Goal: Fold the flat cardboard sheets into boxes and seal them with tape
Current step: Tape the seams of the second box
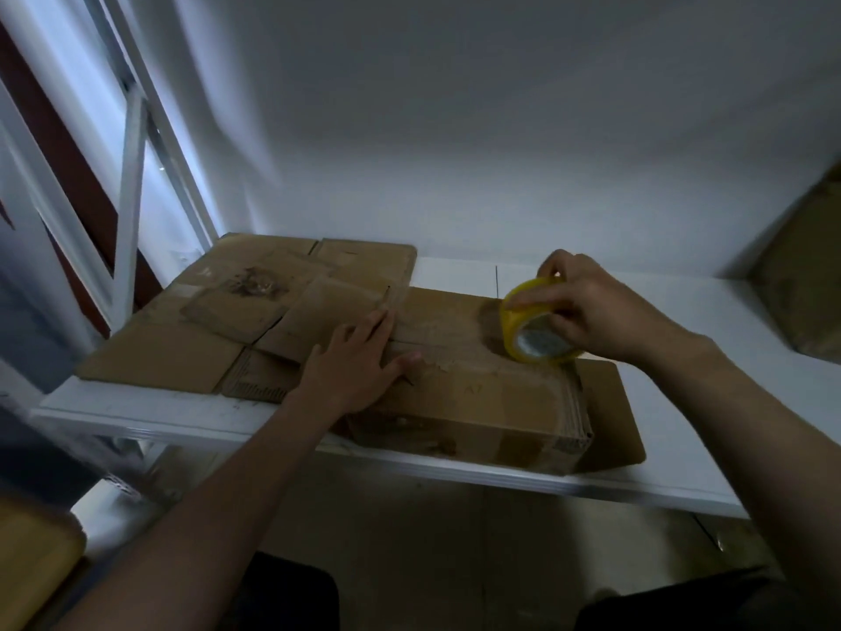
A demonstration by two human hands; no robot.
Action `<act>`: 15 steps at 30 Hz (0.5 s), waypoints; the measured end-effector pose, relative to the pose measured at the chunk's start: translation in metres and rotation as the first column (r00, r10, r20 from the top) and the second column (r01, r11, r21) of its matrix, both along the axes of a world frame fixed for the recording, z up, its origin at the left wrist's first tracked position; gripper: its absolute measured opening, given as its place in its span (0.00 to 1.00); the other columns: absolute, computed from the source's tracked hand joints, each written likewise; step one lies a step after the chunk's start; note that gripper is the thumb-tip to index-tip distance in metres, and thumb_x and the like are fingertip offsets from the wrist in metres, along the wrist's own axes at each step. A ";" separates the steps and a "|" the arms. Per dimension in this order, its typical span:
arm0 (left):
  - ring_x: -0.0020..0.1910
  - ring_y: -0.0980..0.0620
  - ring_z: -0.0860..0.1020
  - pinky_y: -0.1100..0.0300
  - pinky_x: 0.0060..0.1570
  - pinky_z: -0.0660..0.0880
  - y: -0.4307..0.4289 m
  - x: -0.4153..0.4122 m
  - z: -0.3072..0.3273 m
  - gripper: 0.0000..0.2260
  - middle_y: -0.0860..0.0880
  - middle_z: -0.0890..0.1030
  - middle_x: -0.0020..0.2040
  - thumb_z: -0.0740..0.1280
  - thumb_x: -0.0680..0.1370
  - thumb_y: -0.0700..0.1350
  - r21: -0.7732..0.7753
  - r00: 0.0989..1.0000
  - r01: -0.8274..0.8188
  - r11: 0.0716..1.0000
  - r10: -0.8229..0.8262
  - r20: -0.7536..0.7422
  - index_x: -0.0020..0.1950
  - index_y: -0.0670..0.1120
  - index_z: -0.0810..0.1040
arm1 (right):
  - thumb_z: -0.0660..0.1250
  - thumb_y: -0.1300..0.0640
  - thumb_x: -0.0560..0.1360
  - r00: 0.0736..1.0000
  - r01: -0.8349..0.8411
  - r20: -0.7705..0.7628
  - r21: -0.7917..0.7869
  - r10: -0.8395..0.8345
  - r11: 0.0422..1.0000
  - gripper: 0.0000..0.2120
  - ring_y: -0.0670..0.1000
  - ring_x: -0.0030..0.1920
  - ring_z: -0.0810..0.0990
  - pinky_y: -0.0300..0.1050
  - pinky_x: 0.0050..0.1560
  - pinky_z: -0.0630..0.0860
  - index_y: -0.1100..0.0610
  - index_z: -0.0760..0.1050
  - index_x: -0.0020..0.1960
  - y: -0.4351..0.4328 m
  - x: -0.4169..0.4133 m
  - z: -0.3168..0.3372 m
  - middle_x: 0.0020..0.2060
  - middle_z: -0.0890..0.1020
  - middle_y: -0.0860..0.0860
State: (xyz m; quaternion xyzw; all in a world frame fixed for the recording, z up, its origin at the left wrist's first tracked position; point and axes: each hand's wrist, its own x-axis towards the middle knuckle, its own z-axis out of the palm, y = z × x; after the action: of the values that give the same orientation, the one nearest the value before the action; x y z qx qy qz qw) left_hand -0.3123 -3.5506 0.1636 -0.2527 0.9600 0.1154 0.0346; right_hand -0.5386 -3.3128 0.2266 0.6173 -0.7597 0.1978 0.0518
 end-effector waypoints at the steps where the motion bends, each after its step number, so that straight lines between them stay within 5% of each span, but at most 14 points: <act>1: 0.80 0.43 0.50 0.32 0.74 0.57 0.001 0.000 0.001 0.42 0.59 0.42 0.82 0.39 0.72 0.75 -0.003 1.000 0.003 1.000 -0.003 0.004 0.82 0.58 0.40 | 0.70 0.67 0.75 1.000 0.005 0.005 0.025 -0.005 1.000 0.27 0.54 0.52 0.70 0.61 0.49 0.76 0.38 0.79 0.64 0.007 -0.006 -0.003 0.54 0.71 0.51; 3: 0.80 0.43 0.51 0.33 0.74 0.58 0.001 -0.001 0.003 0.42 0.58 0.42 0.82 0.39 0.72 0.75 -0.014 1.000 0.009 1.000 -0.009 0.010 0.82 0.57 0.40 | 0.68 0.65 0.76 0.998 0.001 0.062 0.017 -0.002 1.000 0.27 0.54 0.53 0.71 0.58 0.51 0.75 0.37 0.78 0.65 0.017 -0.012 -0.010 0.54 0.71 0.50; 6: 0.80 0.43 0.51 0.34 0.73 0.60 0.001 -0.001 0.002 0.41 0.58 0.42 0.82 0.39 0.73 0.75 -0.053 1.000 0.007 0.999 -0.006 0.018 0.82 0.57 0.40 | 0.63 0.56 0.76 0.977 0.032 0.213 -0.112 -0.008 0.993 0.22 0.47 0.52 0.73 0.38 0.49 0.71 0.38 0.77 0.67 0.026 -0.011 -0.018 0.53 0.72 0.49; 8: 0.80 0.43 0.51 0.34 0.73 0.60 0.000 -0.001 0.001 0.43 0.58 0.42 0.82 0.38 0.71 0.76 -0.079 0.999 0.005 0.997 -0.002 0.032 0.82 0.57 0.40 | 0.64 0.61 0.76 0.940 0.073 0.340 -0.219 0.006 0.973 0.24 0.44 0.54 0.74 0.30 0.44 0.71 0.41 0.76 0.67 0.032 -0.010 -0.030 0.53 0.73 0.50; 11: 0.80 0.44 0.51 0.35 0.73 0.60 -0.003 -0.004 -0.003 0.48 0.58 0.42 0.82 0.32 0.67 0.80 -0.107 1.000 0.001 0.994 0.001 0.023 0.82 0.57 0.39 | 0.66 0.73 0.76 0.865 0.154 0.500 -0.331 0.034 0.931 0.32 0.45 0.60 0.76 0.41 0.43 0.80 0.41 0.73 0.70 0.042 -0.008 -0.054 0.58 0.76 0.49; 15: 0.81 0.46 0.49 0.36 0.75 0.57 -0.004 -0.006 -0.002 0.49 0.58 0.42 0.82 0.30 0.66 0.80 -0.122 0.999 -0.010 0.992 0.015 0.036 0.82 0.56 0.40 | 0.67 0.70 0.78 0.771 0.177 0.628 -0.373 0.107 0.911 0.32 0.51 0.65 0.77 0.53 0.60 0.80 0.42 0.71 0.74 0.043 -0.011 -0.068 0.63 0.77 0.43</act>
State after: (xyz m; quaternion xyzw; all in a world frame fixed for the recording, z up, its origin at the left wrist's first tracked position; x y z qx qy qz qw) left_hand -0.3182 -3.5549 0.1611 -0.2624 0.9629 0.0520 0.0358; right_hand -0.5499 -3.2695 0.1591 0.4739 -0.6845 0.5488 -0.0752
